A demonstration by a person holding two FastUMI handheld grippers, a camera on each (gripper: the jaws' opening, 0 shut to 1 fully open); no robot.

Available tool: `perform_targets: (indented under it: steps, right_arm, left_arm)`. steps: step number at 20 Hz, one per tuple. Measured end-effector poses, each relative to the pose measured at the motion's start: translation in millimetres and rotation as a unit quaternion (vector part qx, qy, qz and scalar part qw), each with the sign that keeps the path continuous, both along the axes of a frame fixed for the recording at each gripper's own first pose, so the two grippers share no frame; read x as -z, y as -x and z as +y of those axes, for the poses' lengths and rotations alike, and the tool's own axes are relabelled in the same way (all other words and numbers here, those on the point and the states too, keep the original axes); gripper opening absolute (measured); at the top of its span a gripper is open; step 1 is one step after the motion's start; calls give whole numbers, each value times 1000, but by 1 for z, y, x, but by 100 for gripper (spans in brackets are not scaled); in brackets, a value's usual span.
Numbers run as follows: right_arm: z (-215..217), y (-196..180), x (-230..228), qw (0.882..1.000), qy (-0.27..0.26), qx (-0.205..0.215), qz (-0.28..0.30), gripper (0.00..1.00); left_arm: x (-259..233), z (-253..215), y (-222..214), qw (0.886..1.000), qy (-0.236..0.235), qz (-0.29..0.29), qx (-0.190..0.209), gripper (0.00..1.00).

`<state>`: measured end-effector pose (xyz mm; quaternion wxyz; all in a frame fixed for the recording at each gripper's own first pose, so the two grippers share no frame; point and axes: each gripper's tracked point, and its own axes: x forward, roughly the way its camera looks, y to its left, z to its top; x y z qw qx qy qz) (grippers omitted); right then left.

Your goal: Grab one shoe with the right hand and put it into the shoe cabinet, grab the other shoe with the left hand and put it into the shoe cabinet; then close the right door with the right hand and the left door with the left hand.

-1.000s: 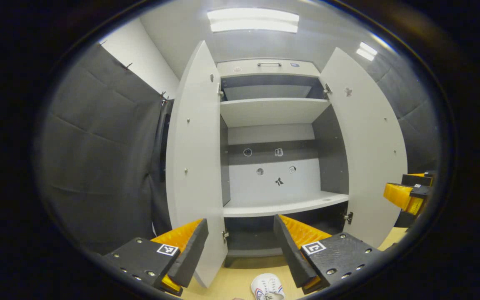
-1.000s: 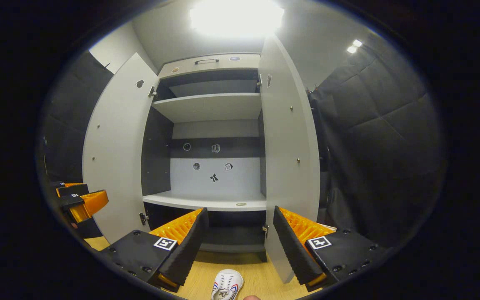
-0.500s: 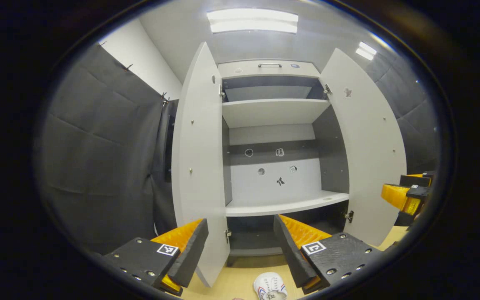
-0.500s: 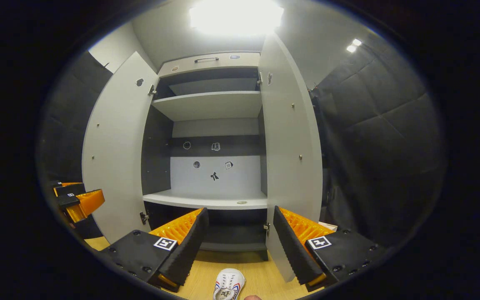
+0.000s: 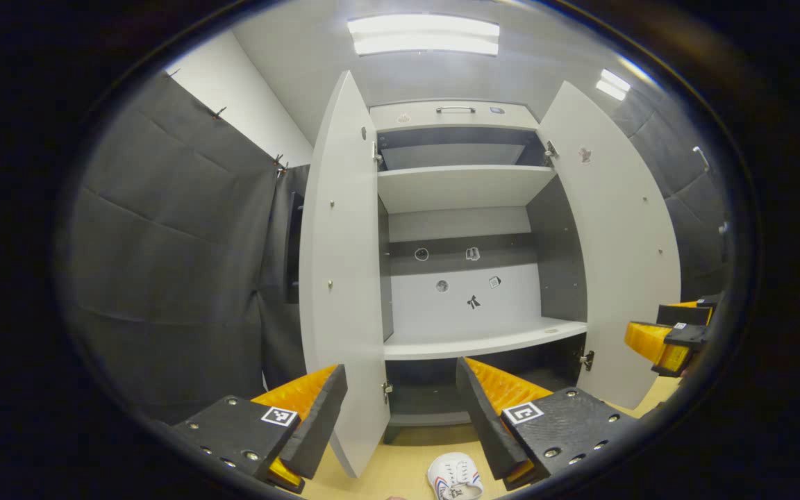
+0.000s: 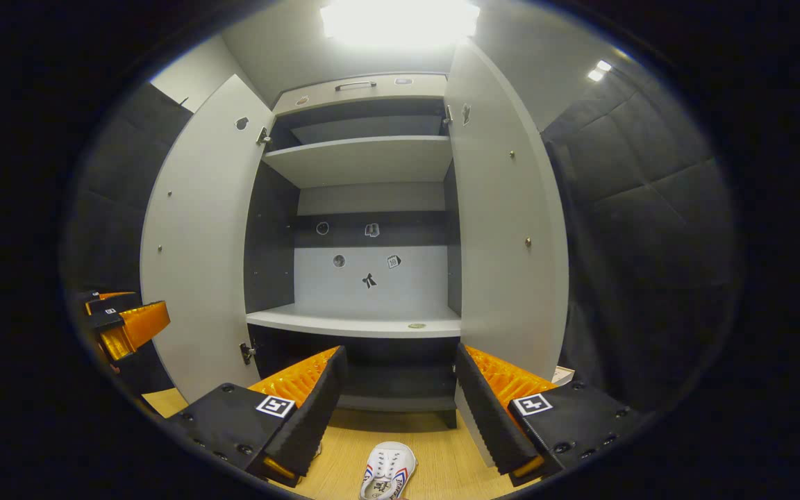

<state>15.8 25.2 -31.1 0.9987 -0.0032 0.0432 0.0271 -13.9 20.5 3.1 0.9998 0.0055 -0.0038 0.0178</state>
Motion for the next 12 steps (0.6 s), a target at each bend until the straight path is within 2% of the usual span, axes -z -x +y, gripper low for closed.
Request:
perform_targets:
  steps: [6, 12]
  right_arm:
    - [19, -16, 43, 998, 17, -28, 57, 98]
    - [36, -32, 106, 989, 29, -49, 136, 98]
  left_arm:
    - [-6, 19, 8, 1000, -12, -3, -25, 91]
    - [-9, 45, 21, 998, -25, -1, -62, 91]
